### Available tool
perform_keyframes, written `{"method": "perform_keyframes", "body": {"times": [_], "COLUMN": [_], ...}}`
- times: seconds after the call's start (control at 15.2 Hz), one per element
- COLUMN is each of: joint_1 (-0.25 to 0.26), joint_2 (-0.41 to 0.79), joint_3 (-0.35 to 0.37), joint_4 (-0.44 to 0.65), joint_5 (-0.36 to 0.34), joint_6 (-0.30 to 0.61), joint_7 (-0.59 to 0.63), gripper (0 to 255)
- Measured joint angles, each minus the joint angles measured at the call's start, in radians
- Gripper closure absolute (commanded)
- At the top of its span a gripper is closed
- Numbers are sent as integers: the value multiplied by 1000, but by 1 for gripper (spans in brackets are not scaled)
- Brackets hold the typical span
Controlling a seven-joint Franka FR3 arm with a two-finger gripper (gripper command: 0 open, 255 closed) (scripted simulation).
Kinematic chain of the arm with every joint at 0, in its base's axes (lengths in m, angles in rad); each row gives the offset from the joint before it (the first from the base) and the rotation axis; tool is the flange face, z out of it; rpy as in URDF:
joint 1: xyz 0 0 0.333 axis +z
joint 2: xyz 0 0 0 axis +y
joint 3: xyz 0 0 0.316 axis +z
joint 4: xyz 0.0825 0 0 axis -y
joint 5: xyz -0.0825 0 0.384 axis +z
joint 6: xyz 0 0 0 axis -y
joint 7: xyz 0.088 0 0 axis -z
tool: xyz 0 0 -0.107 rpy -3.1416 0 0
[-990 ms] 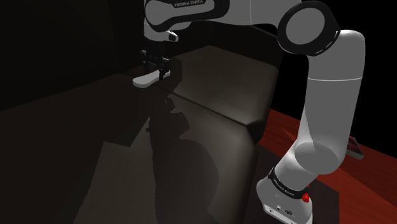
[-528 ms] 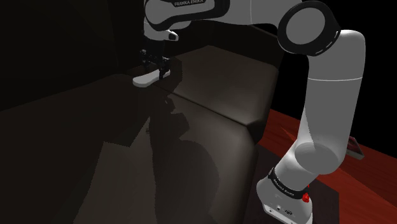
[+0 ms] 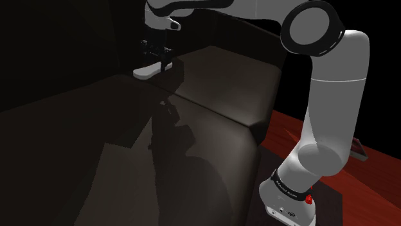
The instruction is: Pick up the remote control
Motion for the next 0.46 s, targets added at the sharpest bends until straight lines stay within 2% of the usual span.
{"method": "perform_keyframes", "body": {"times": [0.46], "joint_1": [7], "joint_2": [3], "joint_3": [2], "joint_4": [94], "joint_5": [0], "joint_6": [-90], "joint_7": [-2], "gripper": [255]}}
